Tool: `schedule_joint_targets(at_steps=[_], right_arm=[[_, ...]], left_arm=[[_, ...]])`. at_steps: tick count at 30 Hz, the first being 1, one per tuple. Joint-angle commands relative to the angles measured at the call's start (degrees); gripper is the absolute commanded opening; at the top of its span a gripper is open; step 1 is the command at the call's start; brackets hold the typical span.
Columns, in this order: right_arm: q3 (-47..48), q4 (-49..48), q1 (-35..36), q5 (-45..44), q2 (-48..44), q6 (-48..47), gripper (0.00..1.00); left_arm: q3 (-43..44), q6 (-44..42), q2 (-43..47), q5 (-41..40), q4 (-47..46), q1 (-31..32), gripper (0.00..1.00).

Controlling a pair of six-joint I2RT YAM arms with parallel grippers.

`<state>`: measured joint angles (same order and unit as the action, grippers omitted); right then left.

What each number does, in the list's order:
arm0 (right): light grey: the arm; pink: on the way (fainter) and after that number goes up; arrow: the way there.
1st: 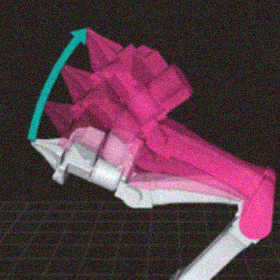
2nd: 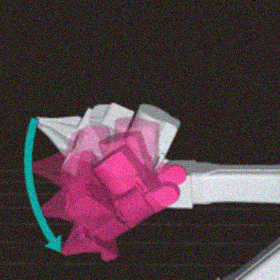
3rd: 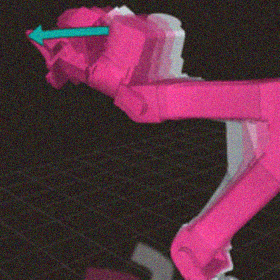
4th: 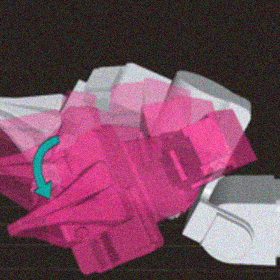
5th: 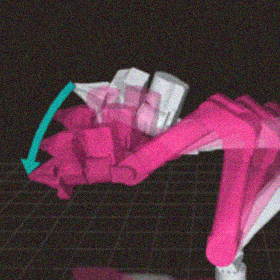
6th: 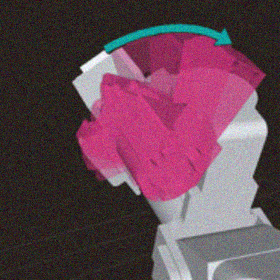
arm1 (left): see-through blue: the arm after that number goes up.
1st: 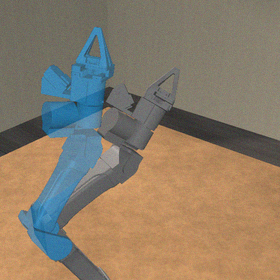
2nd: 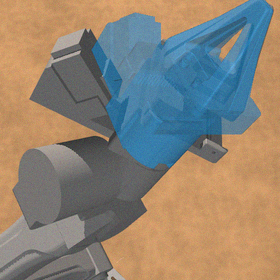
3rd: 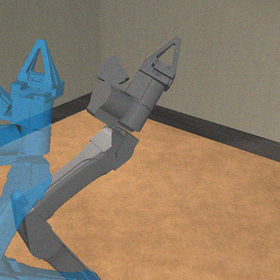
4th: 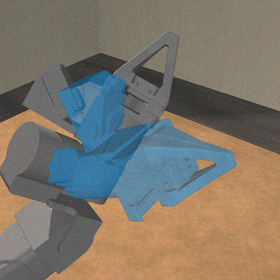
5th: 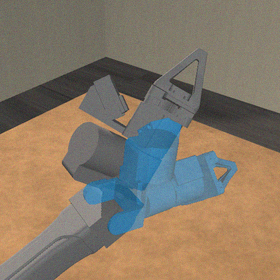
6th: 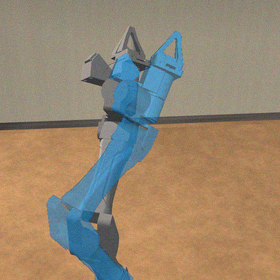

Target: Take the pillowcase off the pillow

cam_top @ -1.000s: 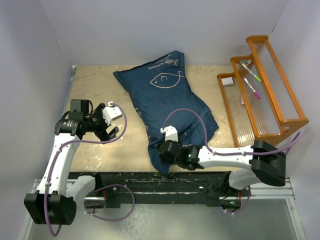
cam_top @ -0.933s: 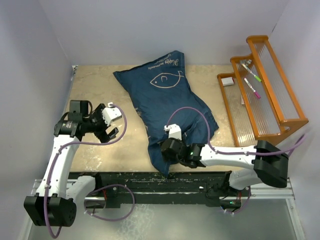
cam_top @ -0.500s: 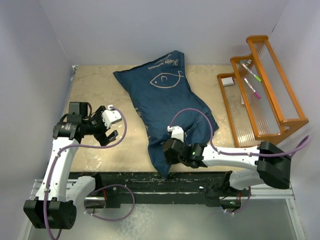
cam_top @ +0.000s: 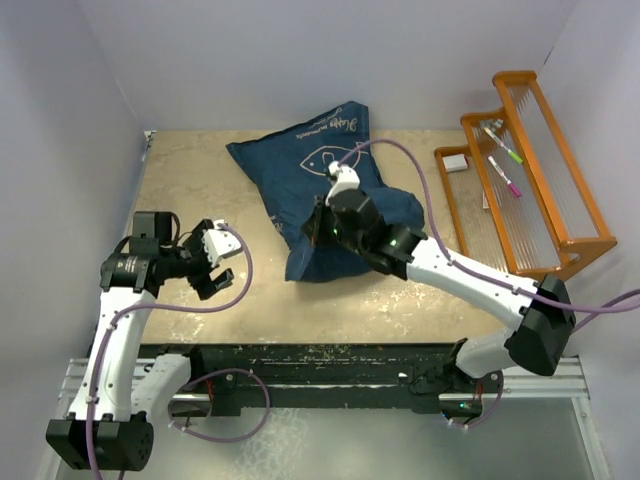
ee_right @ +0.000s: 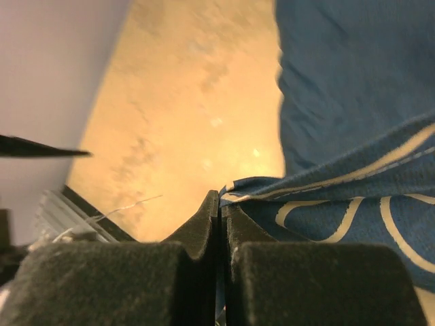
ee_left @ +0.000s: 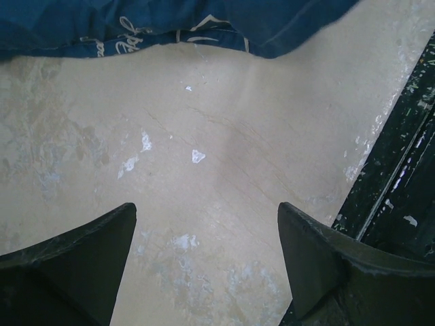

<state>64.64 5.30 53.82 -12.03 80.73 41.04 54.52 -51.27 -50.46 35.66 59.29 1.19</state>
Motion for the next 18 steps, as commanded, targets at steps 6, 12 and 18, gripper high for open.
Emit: schedule_joint_targets(at_steps=[6, 12, 18], right_arm=[[19.52, 0.57, -0.29, 6.5, 7.07, -7.29, 0.0], [27.27, 0.17, -0.64, 7.94, 11.35, -7.21, 0.0], [36.69, 0.3, -1.0, 11.85, 15.35, -6.8, 0.0]], left_arm=[[-0.32, 1.94, 2.79, 8.97, -7.41, 0.24, 0.93], [0.91, 6.08, -1.69, 11.35, -11.69, 1.87, 0.93], [-2.53, 6.1, -2.22, 8.62, -18.09, 4.57, 0.92]])
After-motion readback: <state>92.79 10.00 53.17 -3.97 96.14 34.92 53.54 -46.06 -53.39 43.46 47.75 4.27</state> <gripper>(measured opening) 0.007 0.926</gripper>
